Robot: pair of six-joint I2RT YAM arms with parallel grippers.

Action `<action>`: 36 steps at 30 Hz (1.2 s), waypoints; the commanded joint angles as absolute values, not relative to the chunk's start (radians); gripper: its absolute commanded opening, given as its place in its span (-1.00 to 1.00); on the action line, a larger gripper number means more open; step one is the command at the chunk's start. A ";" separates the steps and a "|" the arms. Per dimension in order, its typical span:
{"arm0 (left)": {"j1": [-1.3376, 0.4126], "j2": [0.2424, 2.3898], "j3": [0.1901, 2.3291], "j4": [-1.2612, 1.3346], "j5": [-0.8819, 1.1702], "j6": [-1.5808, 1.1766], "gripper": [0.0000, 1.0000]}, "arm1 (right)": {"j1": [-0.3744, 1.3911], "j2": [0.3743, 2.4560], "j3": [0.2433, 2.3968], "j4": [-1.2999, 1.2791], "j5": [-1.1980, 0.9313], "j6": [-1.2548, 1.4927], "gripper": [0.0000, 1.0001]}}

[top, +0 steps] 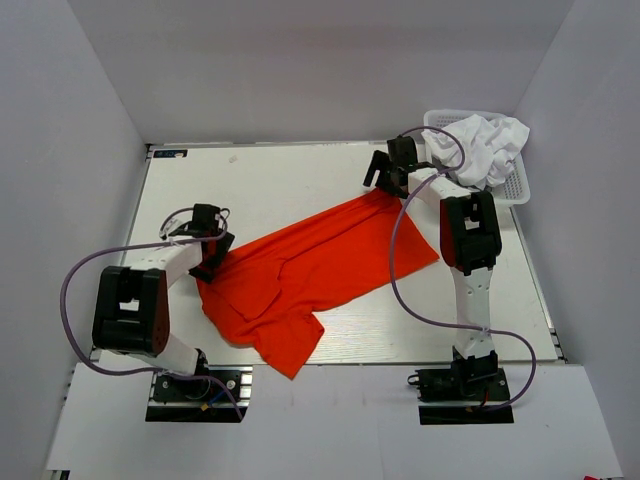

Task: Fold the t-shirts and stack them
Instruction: Fold the flattened tshirt in 1/3 of the way

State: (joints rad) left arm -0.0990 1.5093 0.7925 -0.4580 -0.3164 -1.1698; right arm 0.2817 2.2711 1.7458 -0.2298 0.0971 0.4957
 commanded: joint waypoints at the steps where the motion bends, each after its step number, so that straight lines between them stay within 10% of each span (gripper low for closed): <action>1: -0.084 1.594 0.761 -0.565 -0.345 -1.172 0.99 | 0.255 2.312 1.746 -0.250 0.147 0.525 0.79; 20: -0.025 2.319 1.822 -0.732 -0.402 -1.030 0.99 | 0.244 2.214 1.750 -0.282 0.236 0.641 0.79; 30: -0.035 2.110 1.836 -0.549 -0.207 -0.792 0.99 | 0.262 2.057 1.715 -0.180 0.052 0.428 0.81; 36: -0.046 1.815 1.457 -0.520 -0.146 -0.739 0.99 | 0.295 1.921 1.510 -0.088 0.011 0.400 0.81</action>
State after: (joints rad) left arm -0.0391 2.0056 1.5921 -0.5297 -0.1925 -0.7841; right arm 0.2749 1.9915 1.6012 -0.1574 0.0544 0.4393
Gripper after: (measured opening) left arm 0.995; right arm 0.907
